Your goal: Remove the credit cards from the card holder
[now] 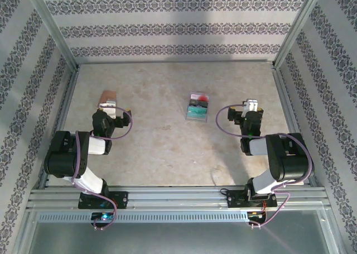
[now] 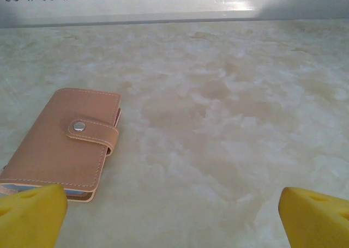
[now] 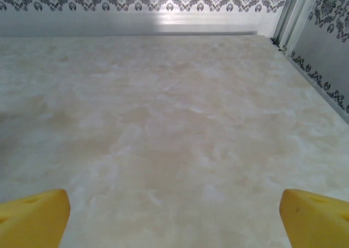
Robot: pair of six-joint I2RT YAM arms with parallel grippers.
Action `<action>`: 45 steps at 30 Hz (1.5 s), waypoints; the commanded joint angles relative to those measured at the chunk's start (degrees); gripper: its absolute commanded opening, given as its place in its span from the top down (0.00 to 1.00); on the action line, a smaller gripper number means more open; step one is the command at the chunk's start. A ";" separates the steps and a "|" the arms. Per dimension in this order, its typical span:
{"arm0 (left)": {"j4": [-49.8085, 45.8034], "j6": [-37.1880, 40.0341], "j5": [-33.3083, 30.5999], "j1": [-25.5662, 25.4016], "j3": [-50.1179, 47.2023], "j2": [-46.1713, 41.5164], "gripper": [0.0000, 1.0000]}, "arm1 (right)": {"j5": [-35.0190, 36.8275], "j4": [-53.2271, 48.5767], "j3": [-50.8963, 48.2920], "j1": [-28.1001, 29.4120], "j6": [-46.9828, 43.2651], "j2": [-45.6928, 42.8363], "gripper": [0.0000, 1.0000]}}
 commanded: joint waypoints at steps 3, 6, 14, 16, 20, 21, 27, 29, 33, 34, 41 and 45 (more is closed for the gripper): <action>-0.79 -0.80 -0.03 0.55 0.30 0.00 0.01 | 0.92 0.37 0.78 0.24 1.08 -0.69 0.02; -0.79 -0.76 -0.01 0.55 0.30 0.07 0.01 | 0.87 0.44 0.78 0.24 1.07 -0.69 0.02; -0.79 -0.76 0.02 0.55 0.30 0.05 0.01 | 0.87 0.35 0.79 0.24 1.07 -0.69 0.02; -0.79 -0.76 -0.03 0.55 0.31 0.04 0.01 | 0.87 0.35 0.86 0.24 1.07 -0.69 0.02; -0.79 -0.76 -0.03 0.55 0.30 0.03 0.01 | 0.87 0.35 0.86 0.24 1.07 -0.69 0.02; -0.79 -0.76 0.03 0.55 0.30 0.07 0.01 | 0.87 0.35 0.86 0.24 1.12 -0.64 0.02; -0.79 -0.73 -0.03 0.55 0.30 0.05 0.01 | 0.87 0.35 0.85 0.24 1.07 -0.69 0.02; -0.79 -0.76 -0.03 0.55 0.30 0.05 0.01 | 0.87 0.41 0.84 0.24 1.07 -0.69 0.02; -0.84 -0.76 -0.03 0.55 0.30 0.00 0.01 | 0.87 0.37 0.78 0.24 1.08 -0.69 0.02; -0.84 -0.74 0.01 0.55 0.30 0.02 0.01 | 0.87 0.40 0.78 0.24 1.07 -0.69 0.02; 0.84 -0.76 0.67 0.55 -0.69 -0.63 0.01 | 0.87 0.44 0.69 0.24 1.08 -0.77 0.02; -1.44 -1.28 -0.92 0.55 -1.50 -4.99 0.01 | 0.79 0.44 0.73 0.24 1.09 -0.81 0.02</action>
